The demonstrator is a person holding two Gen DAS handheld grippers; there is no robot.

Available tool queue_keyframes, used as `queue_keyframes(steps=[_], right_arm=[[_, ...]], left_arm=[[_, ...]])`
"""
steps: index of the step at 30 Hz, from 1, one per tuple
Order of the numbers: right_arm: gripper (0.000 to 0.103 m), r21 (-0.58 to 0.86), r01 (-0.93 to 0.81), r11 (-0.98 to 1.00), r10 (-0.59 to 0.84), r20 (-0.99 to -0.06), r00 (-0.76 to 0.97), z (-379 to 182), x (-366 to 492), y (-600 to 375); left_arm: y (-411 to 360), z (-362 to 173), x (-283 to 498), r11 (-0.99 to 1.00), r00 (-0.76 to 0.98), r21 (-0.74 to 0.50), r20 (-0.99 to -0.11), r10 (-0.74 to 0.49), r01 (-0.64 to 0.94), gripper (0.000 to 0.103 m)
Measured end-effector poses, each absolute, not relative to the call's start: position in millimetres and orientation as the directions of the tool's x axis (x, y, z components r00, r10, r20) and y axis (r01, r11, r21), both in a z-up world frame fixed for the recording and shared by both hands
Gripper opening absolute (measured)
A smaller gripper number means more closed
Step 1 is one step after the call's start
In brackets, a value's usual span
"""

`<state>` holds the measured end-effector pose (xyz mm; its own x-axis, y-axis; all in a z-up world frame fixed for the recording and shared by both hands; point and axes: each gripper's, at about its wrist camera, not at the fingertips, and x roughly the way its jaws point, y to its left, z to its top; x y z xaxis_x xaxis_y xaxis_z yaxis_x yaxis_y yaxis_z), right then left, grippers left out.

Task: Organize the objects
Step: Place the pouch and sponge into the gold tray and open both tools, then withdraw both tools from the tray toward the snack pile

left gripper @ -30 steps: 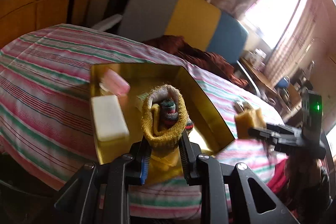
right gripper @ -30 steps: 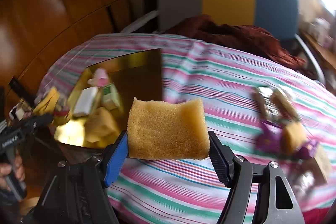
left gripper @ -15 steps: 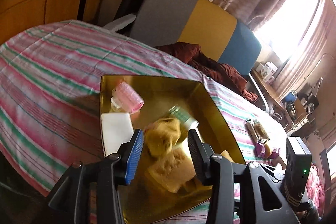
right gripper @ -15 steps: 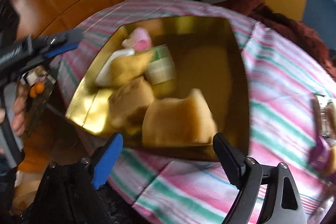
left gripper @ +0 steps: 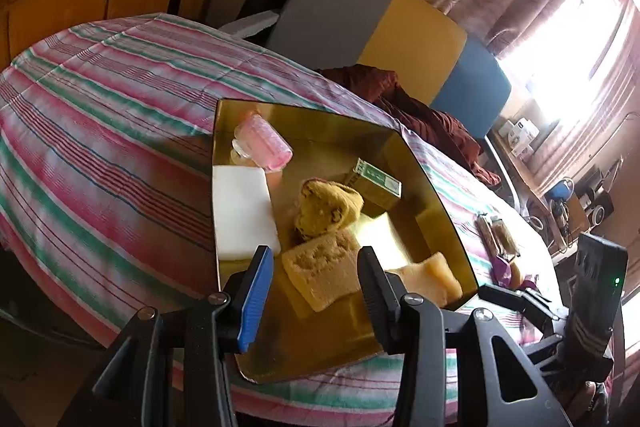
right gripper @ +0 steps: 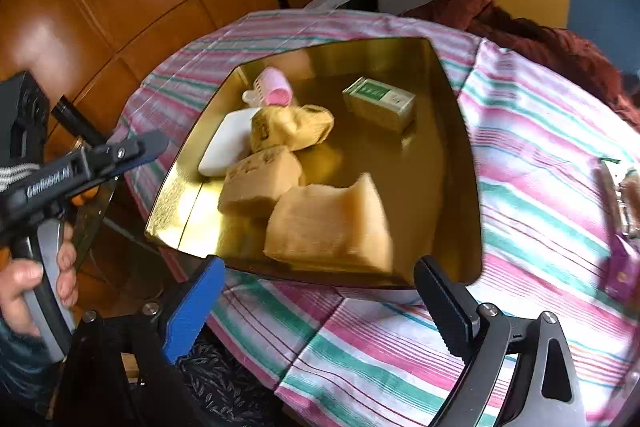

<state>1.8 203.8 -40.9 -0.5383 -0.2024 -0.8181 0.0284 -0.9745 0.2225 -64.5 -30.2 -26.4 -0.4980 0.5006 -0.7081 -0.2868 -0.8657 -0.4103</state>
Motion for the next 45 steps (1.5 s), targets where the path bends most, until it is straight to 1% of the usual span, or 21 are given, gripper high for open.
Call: queue_keyframes(steps=[4,8,13,17,23,26,30,32,34,36,41,45], right_arm=[[0.103,0.17,-0.002,-0.985,-0.137,-0.803,-0.579,-35,7,204],[0.103,0.117,-0.028,-0.993,-0.075,-0.783,-0.618,-31,11,204],[0.103,0.077,-0.082,-0.994,-0.003,-0.747,-0.664,-25,16,208],[0.103,0.039,-0.117,-0.992,0.053,-0.722,-0.69,-19,20,211],[0.103,-0.019,-0.126,-0.992,0.103,-0.703,-0.703,-17,24,211],[0.103,-0.025,-0.116,-0.993,0.101,-0.681,-0.725,-14,28,213],[0.103,-0.071,-0.124,-0.99,0.142,-0.613,-0.777,-3,37,220],[0.103,-0.087,-0.135,-0.987,0.16,-0.625,-0.764,-5,35,227],[0.103,-0.068,-0.169,-0.983,0.17,-0.676,-0.717,-12,30,244],[0.103,-0.044,-0.207,-0.977,0.18,-0.691,-0.7,-16,31,259],[0.103,-0.067,-0.285,-0.956,0.25,-0.696,-0.673,-20,41,292],[0.103,-0.096,-0.338,-0.936,0.301,-0.716,-0.63,-22,49,321]], left_arm=[[-26,-30,-59,-0.89,-0.5,-0.373,-0.736,0.456,-0.263,0.044],[-23,-28,-51,-0.921,-0.537,-0.297,-0.749,0.388,-0.252,0.044],[-11,-18,-36,-0.95,-0.61,-0.167,-0.735,0.298,-0.263,0.044],[-4,-13,-30,-0.957,-0.641,-0.114,-0.721,0.264,-0.266,0.044],[12,-7,-21,-0.964,-0.686,-0.001,-0.703,0.19,-0.266,0.045],[16,-13,-23,-0.959,-0.654,-0.015,-0.728,0.205,-0.283,0.045],[23,-20,-22,-0.947,-0.621,-0.034,-0.747,0.235,-0.318,0.045],[27,-17,-18,-0.94,-0.627,-0.041,-0.735,0.257,-0.338,0.045],[30,-14,-16,-0.93,-0.63,-0.051,-0.722,0.285,-0.363,0.045],[35,-12,-15,-0.923,-0.627,-0.05,-0.72,0.297,-0.38,0.046],[49,-13,-14,-0.899,-0.586,-0.072,-0.735,0.341,-0.432,0.056],[63,-11,-11,-0.877,-0.562,-0.077,-0.74,0.37,-0.475,0.061]])
